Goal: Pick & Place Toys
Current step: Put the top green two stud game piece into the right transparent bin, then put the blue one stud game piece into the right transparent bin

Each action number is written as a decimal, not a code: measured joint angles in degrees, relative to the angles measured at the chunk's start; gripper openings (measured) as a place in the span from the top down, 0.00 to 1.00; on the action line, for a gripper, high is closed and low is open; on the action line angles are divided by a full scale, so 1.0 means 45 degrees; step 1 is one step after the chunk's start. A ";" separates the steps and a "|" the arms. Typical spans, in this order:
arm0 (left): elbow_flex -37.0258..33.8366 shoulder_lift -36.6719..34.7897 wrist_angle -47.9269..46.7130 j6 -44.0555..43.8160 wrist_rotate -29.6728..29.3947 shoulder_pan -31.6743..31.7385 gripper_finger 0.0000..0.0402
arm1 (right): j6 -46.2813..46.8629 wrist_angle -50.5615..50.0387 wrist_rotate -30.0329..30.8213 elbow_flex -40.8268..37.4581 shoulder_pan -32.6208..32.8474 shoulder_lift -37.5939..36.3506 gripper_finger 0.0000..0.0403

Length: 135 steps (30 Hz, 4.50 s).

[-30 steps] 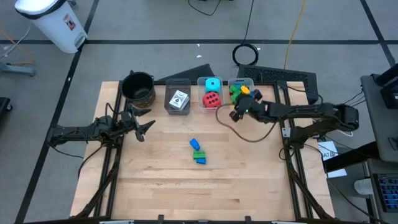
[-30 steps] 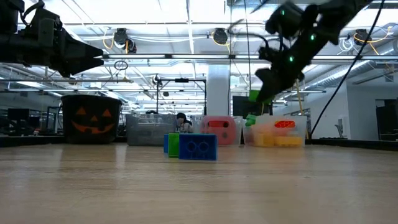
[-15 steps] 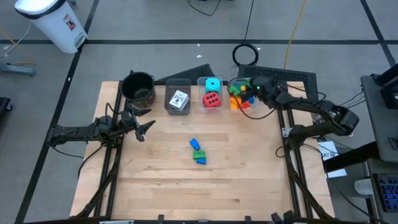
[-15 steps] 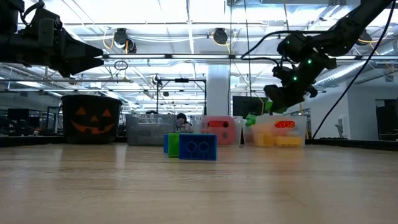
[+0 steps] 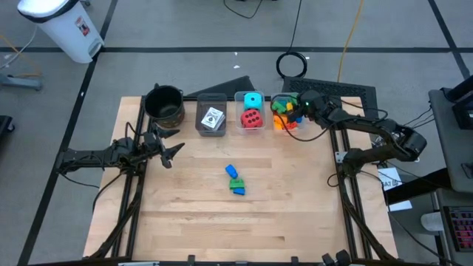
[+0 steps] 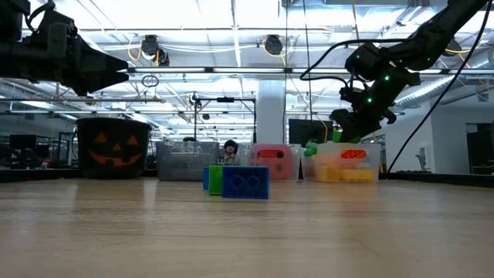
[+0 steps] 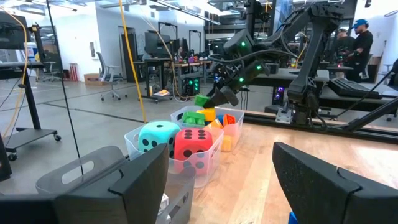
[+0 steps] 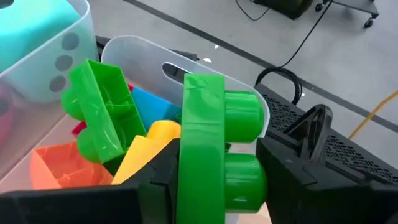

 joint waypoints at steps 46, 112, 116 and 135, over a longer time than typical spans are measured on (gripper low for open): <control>0.0001 0.0000 0.0000 0.0000 -0.0001 -0.0001 0.27 | 0.0230 0.3030 -0.3598 -0.1345 0.5284 -0.2449 0.35; -0.0004 0.0001 0.0009 0.0000 0.0000 0.0004 0.27 | -0.1530 -0.1118 -0.2297 -0.4936 0.9224 -1.6273 0.39; 0.0001 0.0000 -0.0003 0.0000 -0.0005 0.0004 0.27 | -0.1567 0.1656 -0.2321 -0.6383 0.9219 -1.6000 0.38; -0.0004 0.0000 -0.0063 0.0000 0.0019 0.0004 0.27 | -0.1547 0.2491 -0.2305 -0.8178 0.9224 -1.5821 0.38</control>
